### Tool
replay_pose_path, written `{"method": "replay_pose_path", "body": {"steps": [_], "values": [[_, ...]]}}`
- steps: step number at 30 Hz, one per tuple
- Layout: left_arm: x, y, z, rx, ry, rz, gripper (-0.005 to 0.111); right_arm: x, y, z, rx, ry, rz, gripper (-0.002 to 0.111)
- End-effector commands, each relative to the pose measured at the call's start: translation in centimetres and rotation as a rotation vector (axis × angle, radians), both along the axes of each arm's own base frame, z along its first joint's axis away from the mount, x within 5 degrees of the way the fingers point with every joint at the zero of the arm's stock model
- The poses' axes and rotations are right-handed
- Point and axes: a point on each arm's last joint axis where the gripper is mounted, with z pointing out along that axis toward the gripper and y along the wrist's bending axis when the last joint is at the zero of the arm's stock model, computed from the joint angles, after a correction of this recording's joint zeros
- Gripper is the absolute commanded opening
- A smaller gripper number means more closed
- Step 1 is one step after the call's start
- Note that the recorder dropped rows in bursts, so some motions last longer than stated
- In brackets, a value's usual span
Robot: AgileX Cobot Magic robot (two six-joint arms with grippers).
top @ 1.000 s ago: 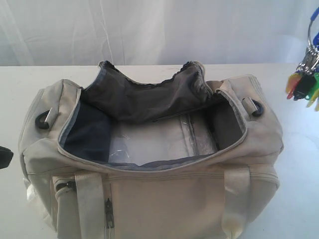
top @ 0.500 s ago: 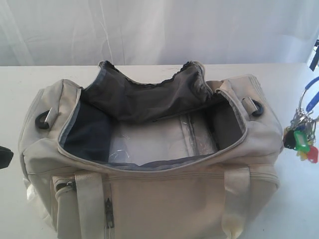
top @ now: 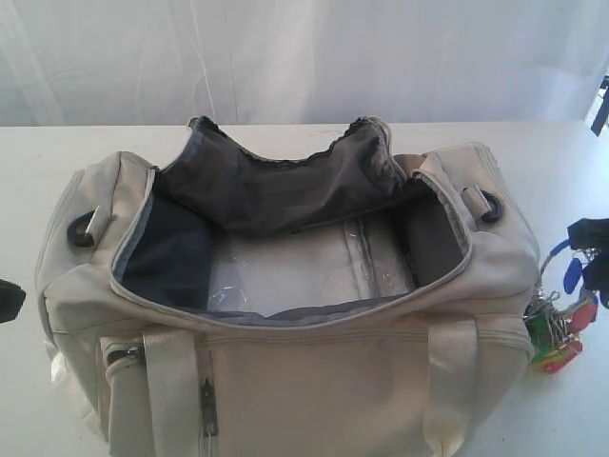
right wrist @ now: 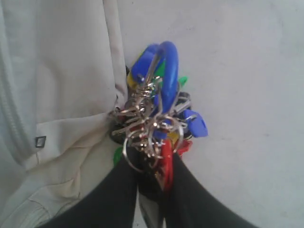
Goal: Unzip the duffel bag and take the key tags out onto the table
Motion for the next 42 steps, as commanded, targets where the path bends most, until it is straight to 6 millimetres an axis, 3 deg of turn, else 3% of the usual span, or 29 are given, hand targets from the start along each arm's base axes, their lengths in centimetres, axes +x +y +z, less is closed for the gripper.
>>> {"method": "replay_pose_path", "body": {"steps": [1, 14, 20, 22, 23, 26, 28, 36, 42], "values": [[-0.2, -0.1, 0.0, -0.018, 0.001, 0.000, 0.000, -0.3, -0.1, -2.2, 0.021, 0.019, -0.038, 0.000], [-0.2, -0.1, 0.0, -0.018, 0.001, 0.000, 0.000, 0.1, 0.0, -8.6, 0.136, 0.244, -0.074, 0.000], [-0.2, -0.1, 0.0, -0.018, 0.001, 0.000, 0.000, 0.1, 0.1, -9.1, 0.171, 0.275, -0.080, 0.001], [-0.2, -0.1, 0.0, -0.018, 0.001, 0.000, 0.000, 0.1, 0.2, -8.9, 0.180, 0.290, -0.063, 0.011], [-0.2, -0.1, 0.0, -0.018, 0.001, 0.000, 0.000, 0.0, 0.3, -8.7, 0.181, 0.299, -0.048, 0.026], [-0.2, -0.1, 0.0, -0.018, 0.001, 0.000, 0.000, -0.1, 0.1, -6.8, 0.141, 0.299, 0.005, 0.061], [-0.2, -0.1, 0.0, -0.018, 0.001, 0.000, 0.000, 0.1, 0.0, -4.7, 0.127, 0.274, 0.024, 0.071], [-0.1, -0.1, 0.1, -0.013, -0.009, -0.002, 0.000, -0.4, 0.2, 4.5, 0.000, -0.048, 0.022, 0.070], [-0.1, 0.0, 0.1, -0.014, -0.016, 0.001, 0.000, -2.5, 0.9, 10.5, -0.110, -0.317, 0.002, 0.070]]}}
